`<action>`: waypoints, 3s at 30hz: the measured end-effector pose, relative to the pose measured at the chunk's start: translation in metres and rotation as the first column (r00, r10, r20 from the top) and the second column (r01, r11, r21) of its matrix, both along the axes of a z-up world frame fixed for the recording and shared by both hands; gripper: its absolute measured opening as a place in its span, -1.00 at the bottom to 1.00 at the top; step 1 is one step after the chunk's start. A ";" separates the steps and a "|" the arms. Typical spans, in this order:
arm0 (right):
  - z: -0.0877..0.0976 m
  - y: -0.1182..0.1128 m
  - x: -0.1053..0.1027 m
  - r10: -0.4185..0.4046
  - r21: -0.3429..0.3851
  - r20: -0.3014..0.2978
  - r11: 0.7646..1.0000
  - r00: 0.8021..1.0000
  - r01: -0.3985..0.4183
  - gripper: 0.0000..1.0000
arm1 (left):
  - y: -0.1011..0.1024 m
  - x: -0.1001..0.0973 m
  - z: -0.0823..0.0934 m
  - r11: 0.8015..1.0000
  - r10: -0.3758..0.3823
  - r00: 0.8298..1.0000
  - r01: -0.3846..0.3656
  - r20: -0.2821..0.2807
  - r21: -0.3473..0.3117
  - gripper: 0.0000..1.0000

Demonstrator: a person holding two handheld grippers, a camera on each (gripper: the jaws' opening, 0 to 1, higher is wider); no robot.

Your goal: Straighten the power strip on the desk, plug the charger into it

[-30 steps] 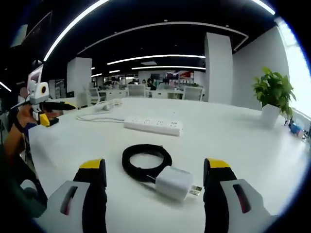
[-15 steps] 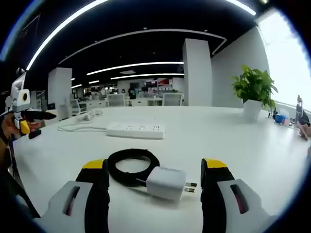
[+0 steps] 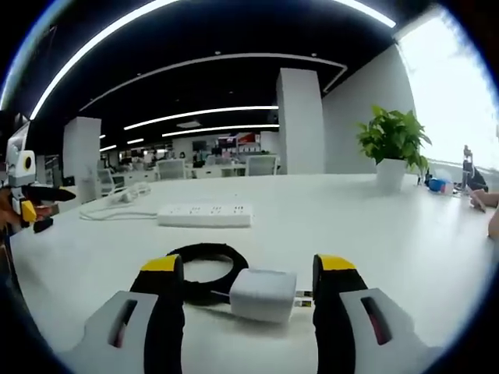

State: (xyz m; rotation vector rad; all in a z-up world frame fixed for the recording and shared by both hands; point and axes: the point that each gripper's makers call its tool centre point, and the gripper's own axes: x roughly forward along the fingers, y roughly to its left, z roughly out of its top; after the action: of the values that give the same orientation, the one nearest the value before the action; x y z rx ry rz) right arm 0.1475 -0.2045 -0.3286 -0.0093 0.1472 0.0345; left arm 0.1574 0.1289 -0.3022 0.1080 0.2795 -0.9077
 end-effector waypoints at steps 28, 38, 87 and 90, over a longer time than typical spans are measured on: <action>-0.017 -0.010 0.008 -0.084 -0.100 -0.077 0.992 0.993 0.076 -0.19 | 0.013 0.022 -0.007 0.994 0.092 0.995 -0.093 0.023 0.050 0.92; -0.017 -0.015 0.013 -0.055 -0.099 -0.073 0.994 0.996 0.048 -0.26 | 0.018 0.033 -0.018 0.991 0.126 0.992 -0.126 0.004 0.053 0.92; -0.017 -0.003 0.034 0.473 -0.096 -0.083 0.872 0.877 -0.480 -0.30 | 0.010 0.033 -0.027 0.984 0.156 0.988 -0.154 -0.018 0.085 0.92; -0.017 -0.002 0.034 0.497 -0.096 -0.085 0.858 0.863 -0.504 -0.30 | 0.010 0.033 -0.028 0.984 0.159 0.987 -0.157 -0.020 0.087 0.92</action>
State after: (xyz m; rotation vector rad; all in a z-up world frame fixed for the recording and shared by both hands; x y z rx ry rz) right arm 0.1813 -0.2064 -0.3454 -0.1638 0.2008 0.5516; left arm 0.1909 0.1391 -0.3305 0.1507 0.3469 -0.7400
